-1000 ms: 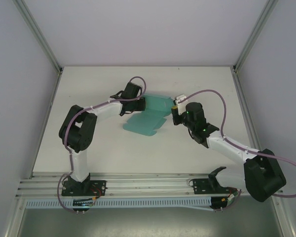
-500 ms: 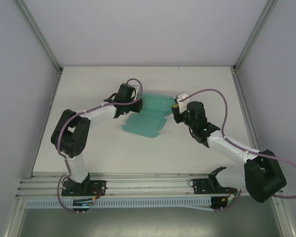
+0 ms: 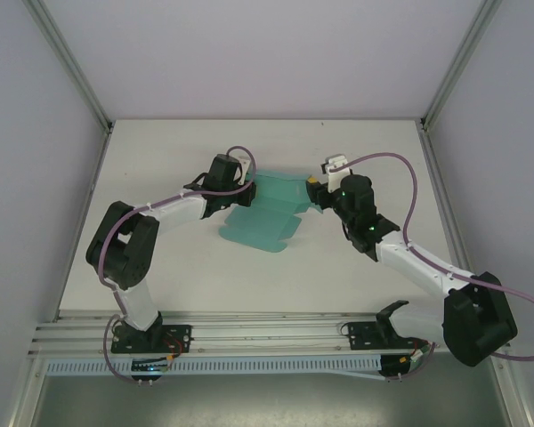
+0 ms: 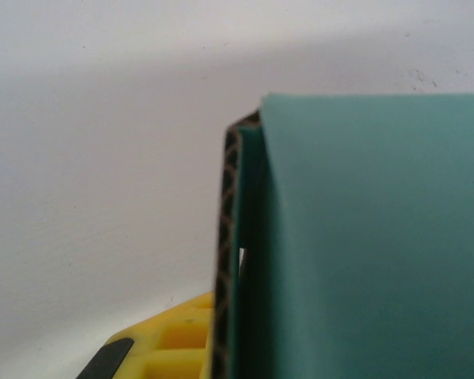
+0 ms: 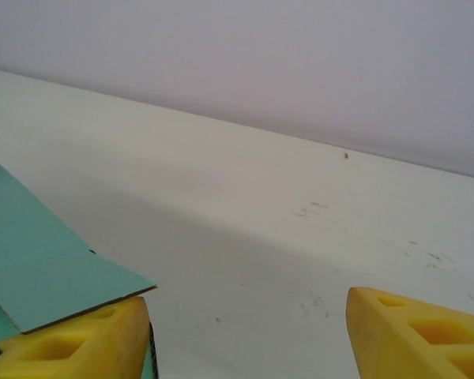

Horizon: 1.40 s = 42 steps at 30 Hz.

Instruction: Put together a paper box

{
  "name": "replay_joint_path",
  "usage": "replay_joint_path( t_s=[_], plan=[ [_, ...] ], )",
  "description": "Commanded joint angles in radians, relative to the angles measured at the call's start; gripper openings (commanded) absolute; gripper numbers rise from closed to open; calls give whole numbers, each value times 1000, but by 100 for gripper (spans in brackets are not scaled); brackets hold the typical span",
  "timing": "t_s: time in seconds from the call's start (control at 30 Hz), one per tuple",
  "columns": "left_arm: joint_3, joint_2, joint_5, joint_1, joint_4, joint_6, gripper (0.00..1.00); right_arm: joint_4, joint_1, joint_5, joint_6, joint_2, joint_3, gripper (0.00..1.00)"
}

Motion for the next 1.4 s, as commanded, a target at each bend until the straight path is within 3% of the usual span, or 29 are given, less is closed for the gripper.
replay_joint_path(
  t_s=[0.0,0.3,0.8,1.07,1.37],
  plan=[
    [3,-32,-30,-5,19,6,0,-22,-12,66,22,-30,46,68],
    [35,-3,-45,-5,-13,-29,0,-24,-38,-61,69,-83,40,73],
    [27,-21,-23,-5,-2,-45,0,-102,-37,-267,82,112,116,77],
    [30,-32,34,-5,28,-52,0,-13,-33,-384,145,207,83,78],
    [22,-61,34,-5,54,-53,0,26,-24,-379,187,341,144,77]
  ],
)
